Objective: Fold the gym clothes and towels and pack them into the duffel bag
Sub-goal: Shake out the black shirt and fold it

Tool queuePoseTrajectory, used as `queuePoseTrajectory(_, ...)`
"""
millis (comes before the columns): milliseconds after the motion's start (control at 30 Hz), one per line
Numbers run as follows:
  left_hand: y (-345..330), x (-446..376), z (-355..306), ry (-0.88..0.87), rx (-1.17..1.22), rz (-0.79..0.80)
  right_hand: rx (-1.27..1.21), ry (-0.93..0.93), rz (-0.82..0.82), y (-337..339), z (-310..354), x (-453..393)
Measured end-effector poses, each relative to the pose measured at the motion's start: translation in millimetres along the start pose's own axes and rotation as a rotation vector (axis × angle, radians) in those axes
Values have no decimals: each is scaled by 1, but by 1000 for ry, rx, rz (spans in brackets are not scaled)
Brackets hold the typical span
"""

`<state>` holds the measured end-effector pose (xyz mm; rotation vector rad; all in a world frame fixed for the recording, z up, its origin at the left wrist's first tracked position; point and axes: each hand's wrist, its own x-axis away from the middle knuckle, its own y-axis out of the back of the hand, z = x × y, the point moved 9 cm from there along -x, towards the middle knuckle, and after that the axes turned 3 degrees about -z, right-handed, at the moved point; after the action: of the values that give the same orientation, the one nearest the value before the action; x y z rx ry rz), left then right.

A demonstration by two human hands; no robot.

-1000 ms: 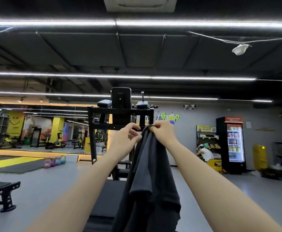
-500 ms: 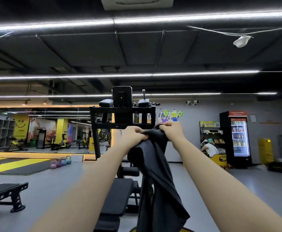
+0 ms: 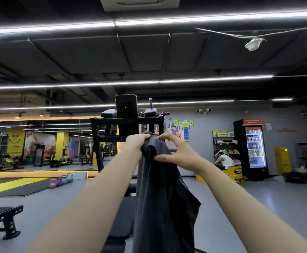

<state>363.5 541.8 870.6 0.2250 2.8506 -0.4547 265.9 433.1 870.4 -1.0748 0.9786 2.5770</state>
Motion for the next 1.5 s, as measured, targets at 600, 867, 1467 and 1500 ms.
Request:
queuePoseTrajectory(600, 4, 6, 11, -299, -300, 234, -89, -246, -268, 21, -33, -19)
queuePoseTrajectory(867, 25, -8, -1, -236, -280, 86, 178, -170, -90, 9, -30, -18)
queuePoseTrajectory(1467, 52, -4, -4, -186, -422, 183, 22, -186, -173, 5, -27, -28)
queuePoseTrajectory(1500, 50, -4, -2, -209, -472, 213, 33, -185, -178, 4, -25, -31)
